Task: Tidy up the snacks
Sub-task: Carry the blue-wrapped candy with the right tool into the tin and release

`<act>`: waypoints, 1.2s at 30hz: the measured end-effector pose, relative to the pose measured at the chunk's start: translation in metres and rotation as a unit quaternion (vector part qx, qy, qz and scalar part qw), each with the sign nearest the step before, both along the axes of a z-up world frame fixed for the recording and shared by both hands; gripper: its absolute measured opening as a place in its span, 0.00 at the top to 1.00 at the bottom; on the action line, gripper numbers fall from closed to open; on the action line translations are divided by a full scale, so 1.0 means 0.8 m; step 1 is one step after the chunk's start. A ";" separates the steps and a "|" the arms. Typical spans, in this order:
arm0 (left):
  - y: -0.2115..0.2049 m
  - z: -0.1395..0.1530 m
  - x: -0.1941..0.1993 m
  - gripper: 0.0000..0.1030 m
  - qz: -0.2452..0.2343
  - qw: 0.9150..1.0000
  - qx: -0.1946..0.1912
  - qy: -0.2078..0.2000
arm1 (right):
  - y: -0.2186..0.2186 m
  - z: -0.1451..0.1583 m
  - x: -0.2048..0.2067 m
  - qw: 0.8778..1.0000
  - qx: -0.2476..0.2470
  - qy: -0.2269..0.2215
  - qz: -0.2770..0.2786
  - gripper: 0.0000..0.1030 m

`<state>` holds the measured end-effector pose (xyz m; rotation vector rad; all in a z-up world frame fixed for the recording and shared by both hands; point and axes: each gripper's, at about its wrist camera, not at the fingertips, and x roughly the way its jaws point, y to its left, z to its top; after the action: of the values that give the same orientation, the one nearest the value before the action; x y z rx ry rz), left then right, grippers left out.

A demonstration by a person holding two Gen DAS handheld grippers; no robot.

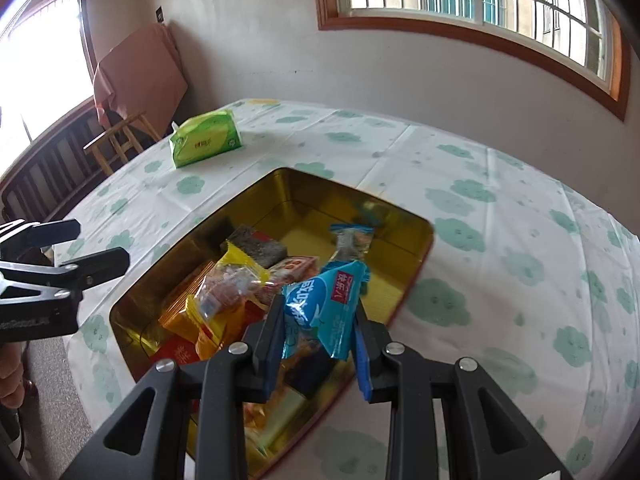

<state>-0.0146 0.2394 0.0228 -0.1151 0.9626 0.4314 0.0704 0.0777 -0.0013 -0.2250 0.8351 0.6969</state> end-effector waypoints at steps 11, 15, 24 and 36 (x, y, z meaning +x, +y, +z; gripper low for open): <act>0.006 -0.007 -0.006 0.15 0.003 1.000 -0.014 0.009 | 0.025 -0.022 0.004 1.000 -0.014 0.021 -0.003 0.69; 0.001 -0.006 -0.008 0.15 -0.001 1.000 -0.015 0.009 | 0.026 -0.024 0.006 0.999 -0.022 0.042 -0.014 0.52; -0.016 0.000 -0.017 0.13 -0.014 1.000 -0.014 0.010 | 0.010 -0.003 -0.024 0.999 -0.015 0.028 -0.032 0.17; -0.045 0.011 -0.026 0.11 -0.036 0.999 -0.013 0.008 | -0.022 -0.007 -0.084 0.998 -0.028 0.041 -0.044 0.17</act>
<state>-0.0358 0.2036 0.0313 -0.0997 0.9851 0.3541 0.0032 0.0602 -0.0066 -0.2105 0.9392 0.6037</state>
